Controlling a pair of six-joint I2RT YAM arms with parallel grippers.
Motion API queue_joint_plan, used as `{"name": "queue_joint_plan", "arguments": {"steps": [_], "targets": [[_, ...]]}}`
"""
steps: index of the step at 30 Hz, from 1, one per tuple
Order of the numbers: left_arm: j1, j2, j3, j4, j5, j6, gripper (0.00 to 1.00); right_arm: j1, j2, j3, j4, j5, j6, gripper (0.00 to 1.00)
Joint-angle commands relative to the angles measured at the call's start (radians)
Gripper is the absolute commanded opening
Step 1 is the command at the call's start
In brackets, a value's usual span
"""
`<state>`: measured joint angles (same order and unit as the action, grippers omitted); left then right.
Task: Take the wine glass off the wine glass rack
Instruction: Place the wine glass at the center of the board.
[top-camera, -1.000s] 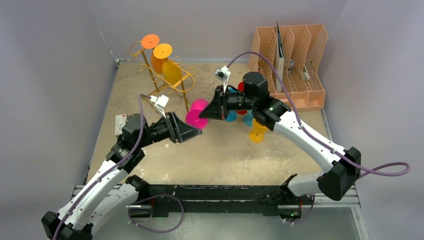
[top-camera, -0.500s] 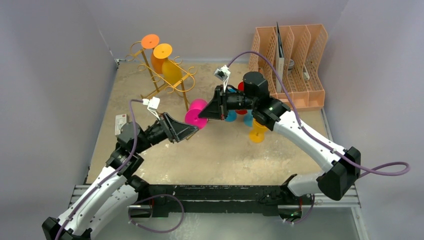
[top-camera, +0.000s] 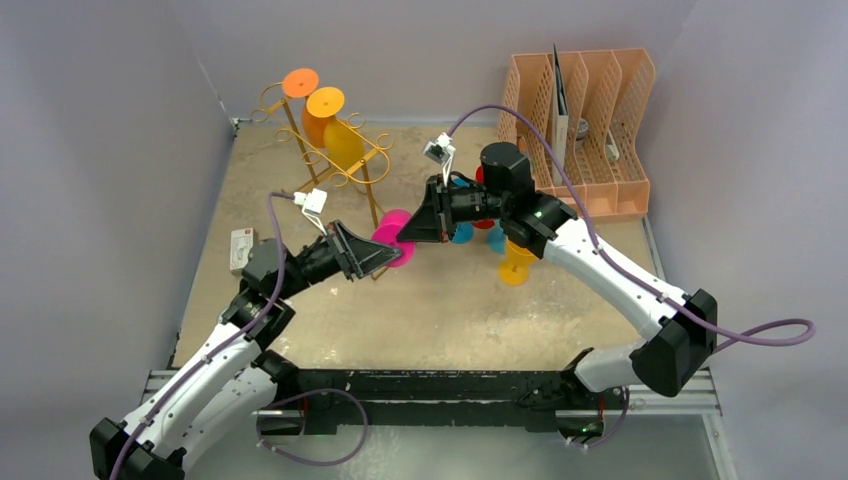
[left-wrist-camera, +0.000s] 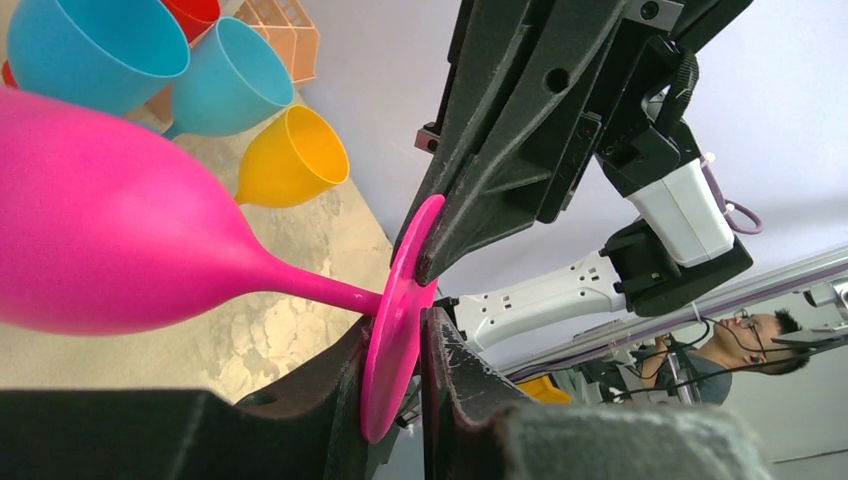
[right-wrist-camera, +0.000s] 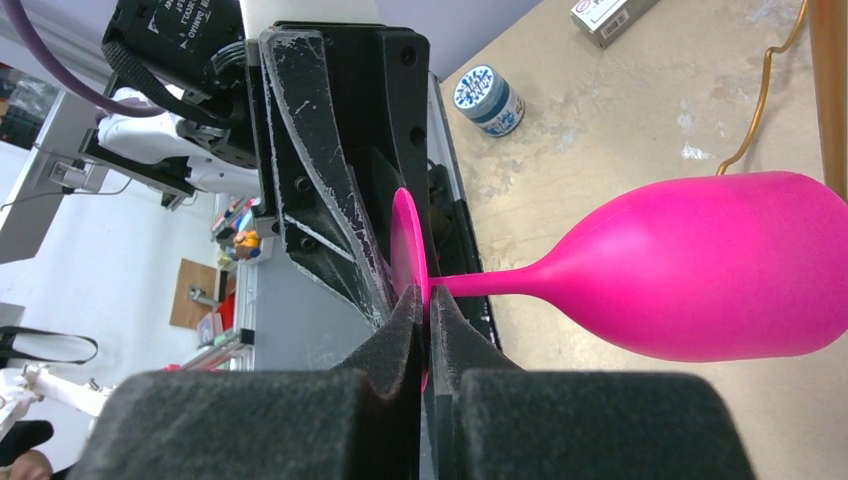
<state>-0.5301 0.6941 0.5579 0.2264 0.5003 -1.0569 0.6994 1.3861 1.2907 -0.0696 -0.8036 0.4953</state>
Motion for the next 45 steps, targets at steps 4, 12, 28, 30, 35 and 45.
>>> {"name": "queue_joint_plan", "arguments": {"steps": [4, 12, 28, 30, 35, 45], "targets": [[0.005, -0.011, 0.001, 0.052, 0.043, 0.003, 0.24, -0.001, -0.016, 0.048, 0.004, -0.006, 0.002, 0.0], [0.004, 0.005, 0.046, -0.06, 0.068, 0.058, 0.25, -0.003, -0.029, 0.047, -0.001, 0.011, 0.001, 0.0], [0.004, -0.018, 0.009, 0.033, 0.032, 0.022, 0.2, -0.005, -0.029, 0.058, -0.034, 0.003, -0.012, 0.0], [0.004, -0.021, 0.008, 0.038, 0.032, 0.02, 0.2, -0.006, -0.03, 0.058, -0.037, 0.005, -0.013, 0.0], [0.005, -0.018, 0.004, 0.042, 0.046, 0.024, 0.01, -0.009, -0.033, 0.058, -0.042, 0.009, -0.017, 0.0], [0.004, -0.002, -0.005, 0.065, 0.11, 0.073, 0.0, -0.012, -0.051, 0.059, -0.043, 0.012, -0.023, 0.05]]}}
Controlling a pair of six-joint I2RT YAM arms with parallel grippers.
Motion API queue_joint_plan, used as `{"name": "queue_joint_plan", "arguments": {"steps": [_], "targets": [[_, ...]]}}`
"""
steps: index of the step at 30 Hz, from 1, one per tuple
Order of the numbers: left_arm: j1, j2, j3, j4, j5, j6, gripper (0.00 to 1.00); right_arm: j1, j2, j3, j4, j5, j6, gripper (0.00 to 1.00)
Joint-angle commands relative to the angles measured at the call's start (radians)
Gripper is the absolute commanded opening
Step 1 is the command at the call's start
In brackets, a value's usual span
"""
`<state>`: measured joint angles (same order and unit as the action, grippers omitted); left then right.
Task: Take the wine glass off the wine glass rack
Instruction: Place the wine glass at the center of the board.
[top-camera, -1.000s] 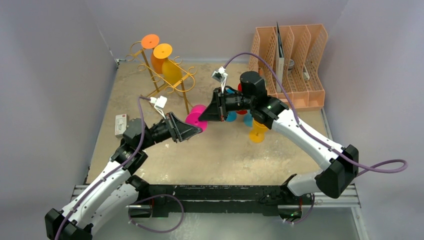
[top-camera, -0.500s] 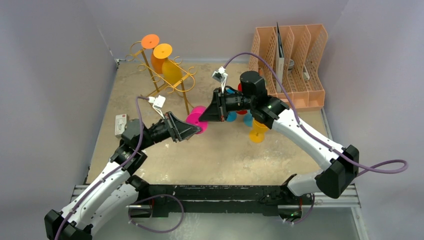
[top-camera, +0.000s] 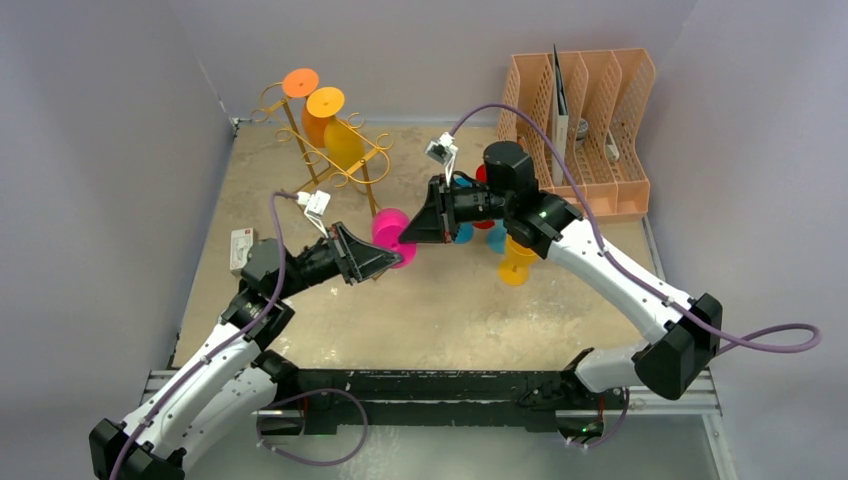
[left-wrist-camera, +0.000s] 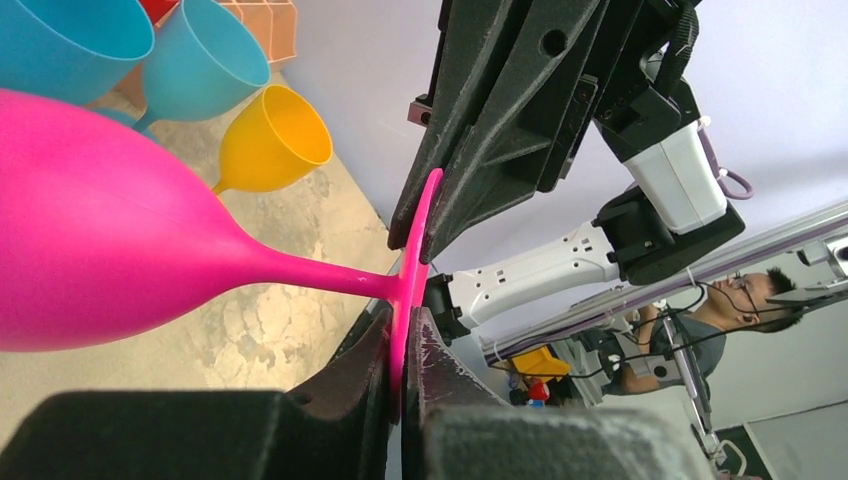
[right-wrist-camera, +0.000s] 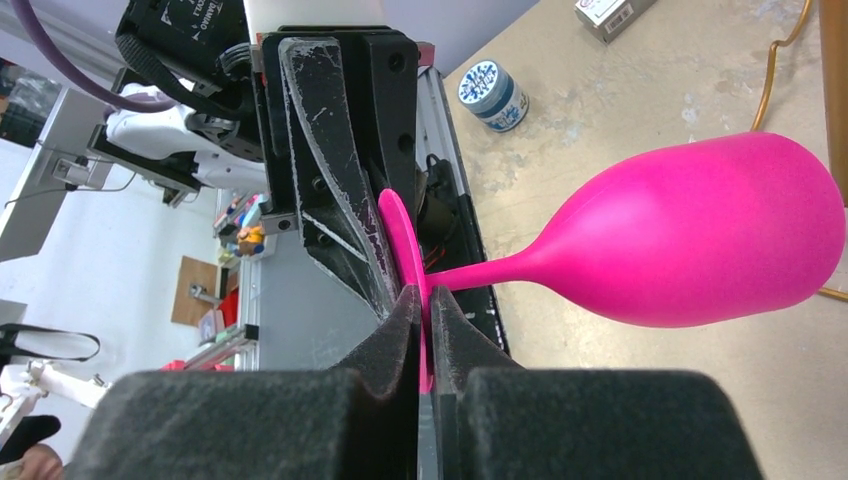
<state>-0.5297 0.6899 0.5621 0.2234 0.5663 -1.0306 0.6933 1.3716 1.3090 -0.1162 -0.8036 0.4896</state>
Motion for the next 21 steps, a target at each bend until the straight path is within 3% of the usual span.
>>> {"name": "queue_joint_plan", "arguments": {"steps": [1, 6, 9, 12, 16, 21], "targets": [[0.004, 0.003, -0.011, 0.075, 0.053, 0.056, 0.0, -0.005, -0.04, 0.041, 0.004, 0.011, -0.019, 0.09], [0.004, 0.006, 0.003, 0.072, 0.109, 0.13, 0.0, -0.007, -0.061, 0.047, -0.017, 0.029, -0.04, 0.39], [0.002, 0.009, 0.028, 0.011, 0.15, 0.216, 0.0, -0.009, -0.086, 0.046, -0.031, 0.063, -0.064, 0.51], [0.003, 0.007, 0.051, -0.06, 0.18, 0.327, 0.0, -0.011, -0.11, 0.044, -0.031, 0.107, -0.071, 0.57], [0.002, 0.007, 0.068, -0.127, 0.324, 0.485, 0.0, -0.012, -0.128, 0.04, -0.047, 0.212, -0.082, 0.6], [0.003, -0.013, 0.117, -0.342, 0.432, 0.721, 0.0, -0.015, -0.137, 0.041, -0.11, 0.444, -0.101, 0.62]]}}
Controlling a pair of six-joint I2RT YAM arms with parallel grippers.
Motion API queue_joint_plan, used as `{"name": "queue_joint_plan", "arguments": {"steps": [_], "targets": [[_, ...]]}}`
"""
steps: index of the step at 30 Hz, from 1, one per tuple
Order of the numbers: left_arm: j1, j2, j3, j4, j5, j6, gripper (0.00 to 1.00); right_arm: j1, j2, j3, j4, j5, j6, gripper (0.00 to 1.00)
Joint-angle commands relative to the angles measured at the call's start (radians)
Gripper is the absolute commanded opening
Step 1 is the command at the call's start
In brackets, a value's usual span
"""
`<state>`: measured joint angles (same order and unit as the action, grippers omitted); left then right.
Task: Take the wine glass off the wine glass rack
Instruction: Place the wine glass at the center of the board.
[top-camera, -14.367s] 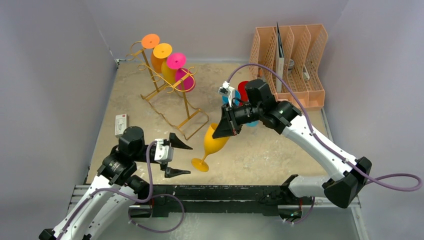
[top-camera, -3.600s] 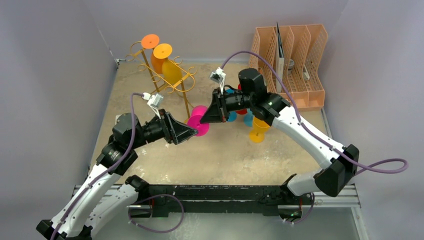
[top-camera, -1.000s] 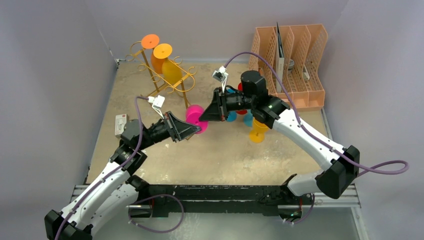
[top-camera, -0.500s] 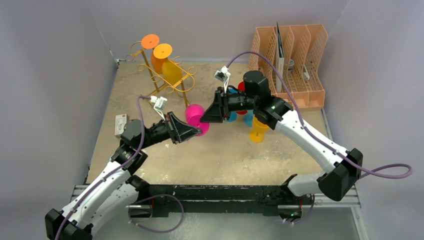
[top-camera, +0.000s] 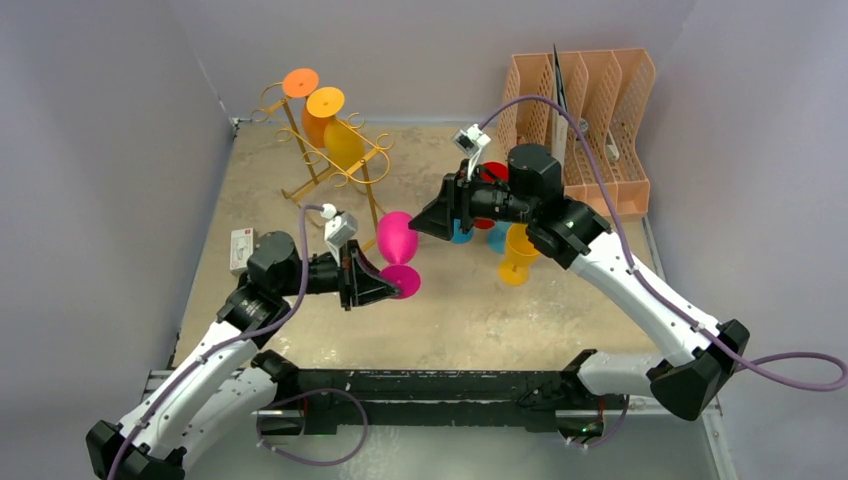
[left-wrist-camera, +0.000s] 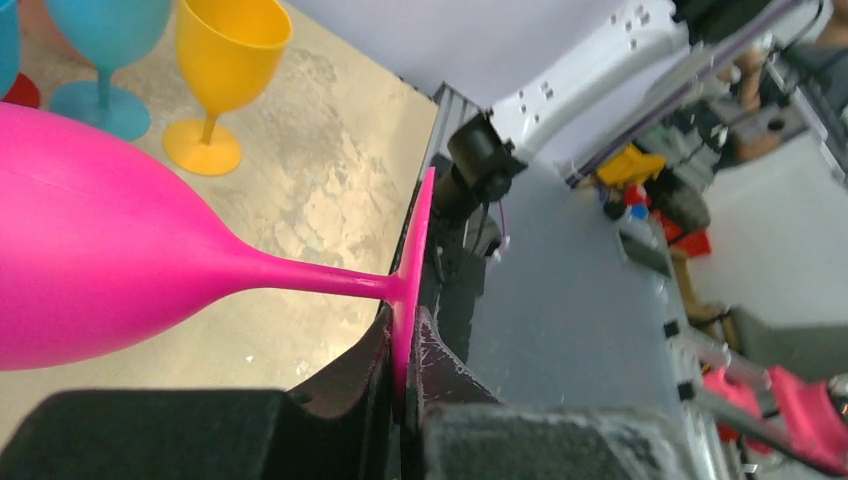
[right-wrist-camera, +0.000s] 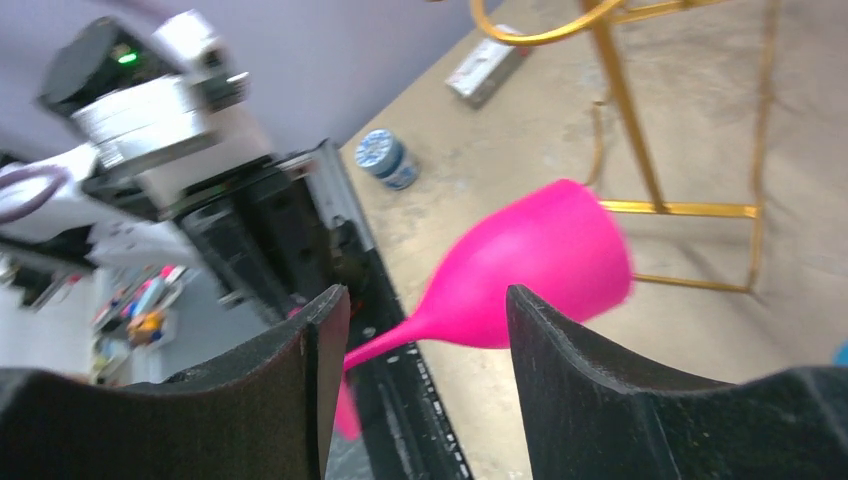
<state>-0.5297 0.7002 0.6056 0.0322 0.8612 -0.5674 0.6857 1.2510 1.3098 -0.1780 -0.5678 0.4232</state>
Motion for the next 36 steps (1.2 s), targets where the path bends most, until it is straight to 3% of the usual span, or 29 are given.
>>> {"name": "queue_joint_plan", "arguments": {"steps": [1, 5, 8, 13, 22, 36], "targets": [[0.002, -0.036, 0.081, -0.191, 0.148, 0.315, 0.0, -0.008, -0.015, 0.043, -0.067, 0.26, -0.035, 0.62], [0.003, -0.094, 0.102, -0.356, 0.184, 0.574, 0.0, -0.03, -0.005, 0.05, -0.114, 0.351, 0.0, 0.64], [0.002, -0.131, 0.106, -0.452, 0.182, 0.756, 0.0, -0.054, 0.007, 0.052, -0.105, 0.291, 0.042, 0.64], [0.004, -0.101, 0.125, -0.554, 0.149, 0.882, 0.0, -0.093, 0.035, 0.066, -0.083, 0.176, 0.115, 0.65], [0.004, -0.083, 0.097, -0.576, 0.093, 0.973, 0.0, -0.12, 0.098, 0.126, -0.072, -0.096, 0.158, 0.69], [0.002, -0.169, -0.013, -0.501, -0.012, 0.982, 0.0, -0.12, 0.183, 0.189, -0.076, -0.144, 0.205, 0.69]]}}
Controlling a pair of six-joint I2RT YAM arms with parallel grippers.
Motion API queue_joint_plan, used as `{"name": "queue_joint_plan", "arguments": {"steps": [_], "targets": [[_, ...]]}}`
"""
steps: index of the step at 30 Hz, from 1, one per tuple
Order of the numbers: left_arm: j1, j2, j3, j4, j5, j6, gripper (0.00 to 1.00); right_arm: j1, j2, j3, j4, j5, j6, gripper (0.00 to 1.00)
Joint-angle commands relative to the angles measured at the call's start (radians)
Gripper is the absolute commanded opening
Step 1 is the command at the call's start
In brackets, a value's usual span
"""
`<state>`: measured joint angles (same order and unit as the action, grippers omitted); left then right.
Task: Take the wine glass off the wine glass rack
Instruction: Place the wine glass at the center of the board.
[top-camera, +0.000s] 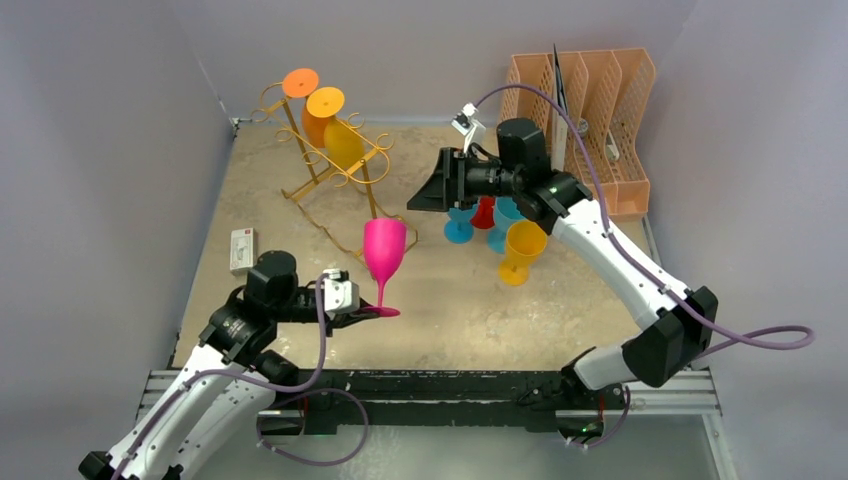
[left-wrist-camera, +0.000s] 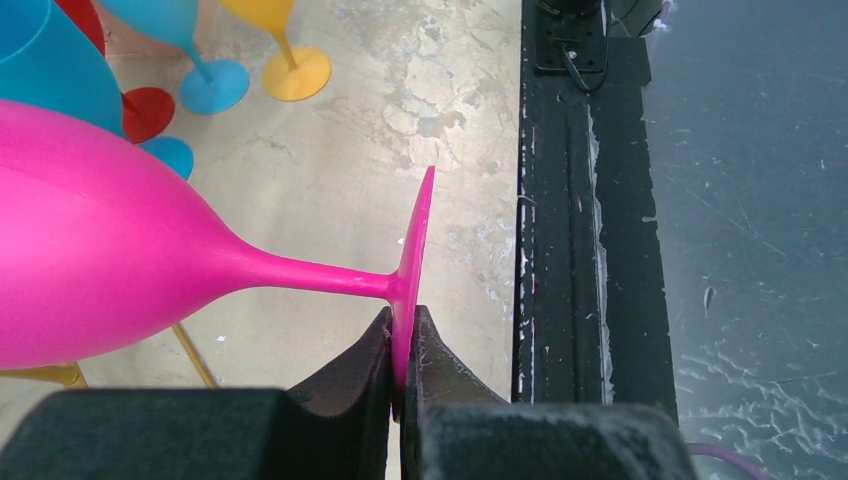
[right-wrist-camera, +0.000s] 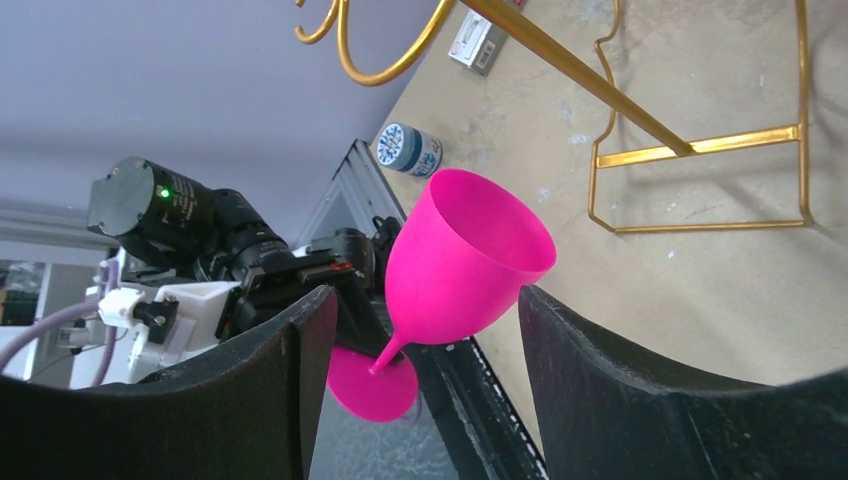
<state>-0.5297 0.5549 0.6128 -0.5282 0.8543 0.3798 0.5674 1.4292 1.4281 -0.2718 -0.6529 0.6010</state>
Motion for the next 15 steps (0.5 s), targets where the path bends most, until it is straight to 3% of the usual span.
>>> {"name": "queue_joint_plan", "arguments": {"steps": [1, 8, 15], "targets": [[0.002, -0.029, -0.029, 0.081, -0.001, 0.027, 0.0, -0.002, 0.012, 0.082, 0.009, -0.062, 0.029, 0.69], [0.003, -0.022, -0.057, 0.116, 0.064, 0.074, 0.0, -0.007, 0.051, 0.138, -0.048, -0.089, 0.042, 0.69], [0.003, -0.008, -0.076, 0.124, 0.128, 0.123, 0.0, -0.008, 0.152, 0.196, -0.051, -0.25, 0.096, 0.59]]}}
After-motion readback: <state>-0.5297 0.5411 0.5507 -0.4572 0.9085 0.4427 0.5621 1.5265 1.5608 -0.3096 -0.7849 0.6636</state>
